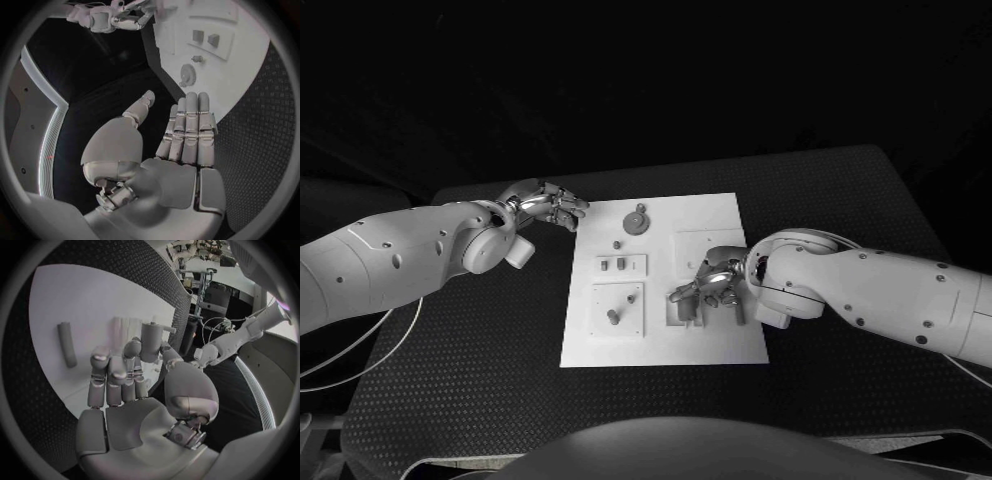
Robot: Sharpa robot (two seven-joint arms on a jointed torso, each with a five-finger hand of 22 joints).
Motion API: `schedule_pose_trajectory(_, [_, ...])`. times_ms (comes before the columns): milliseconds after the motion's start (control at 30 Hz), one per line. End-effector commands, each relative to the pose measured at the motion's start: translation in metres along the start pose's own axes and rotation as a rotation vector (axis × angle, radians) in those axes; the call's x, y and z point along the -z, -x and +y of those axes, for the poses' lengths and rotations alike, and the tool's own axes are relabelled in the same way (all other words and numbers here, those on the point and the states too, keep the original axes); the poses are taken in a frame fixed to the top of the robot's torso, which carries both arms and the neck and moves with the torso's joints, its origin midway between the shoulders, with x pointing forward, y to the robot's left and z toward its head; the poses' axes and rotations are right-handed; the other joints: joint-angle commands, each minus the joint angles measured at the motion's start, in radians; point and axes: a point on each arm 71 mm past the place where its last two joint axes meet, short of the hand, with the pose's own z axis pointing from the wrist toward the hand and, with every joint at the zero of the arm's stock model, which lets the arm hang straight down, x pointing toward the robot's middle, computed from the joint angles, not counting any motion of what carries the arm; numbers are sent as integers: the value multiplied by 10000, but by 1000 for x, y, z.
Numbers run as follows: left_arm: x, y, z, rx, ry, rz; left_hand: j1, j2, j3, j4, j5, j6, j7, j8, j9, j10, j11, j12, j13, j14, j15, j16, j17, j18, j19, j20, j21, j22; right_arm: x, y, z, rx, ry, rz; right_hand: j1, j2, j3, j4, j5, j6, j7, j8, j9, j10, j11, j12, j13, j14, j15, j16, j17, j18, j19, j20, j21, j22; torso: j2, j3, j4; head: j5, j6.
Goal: Assemble the parts on the task board
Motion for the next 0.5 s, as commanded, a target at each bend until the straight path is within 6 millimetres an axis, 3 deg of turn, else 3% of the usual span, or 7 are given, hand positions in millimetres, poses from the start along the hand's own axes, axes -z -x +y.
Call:
schedule_pose_trajectory(33, [-1, -3, -2, -14, -91, 191, -125, 6, 54, 4, 27, -92, -9, 39, -15, -72, 20, 21, -16, -81, 1, -59, 15, -36, -58, -4, 55, -15, -3, -3, 1, 496, -36, 124, -5, 128, 1616, -1528, 37, 17, 47, 30, 9, -25, -10, 35, -11, -16, -31, -66, 6, 285, 24, -19, 3, 163, 2, 6, -20, 23, 2])
schedule_pose_trajectory(500, [-2, -4, -2, -12, -79, 210, -137, 20, 66, 11, 27, -96, -7, 43, -17, -75, 22, 22, -22, -82, 3, -63, 20, -36, -60, -2, 57, -16, -11, -6, 2, 493, -85, 249, -179, 144, 1667, -1512, 31, -3, 57, 18, 15, -51, 0, 46, -14, -48, -25, -92, -4, 285, 13, -9, 2, 163, -1, 14, -14, 48, 2])
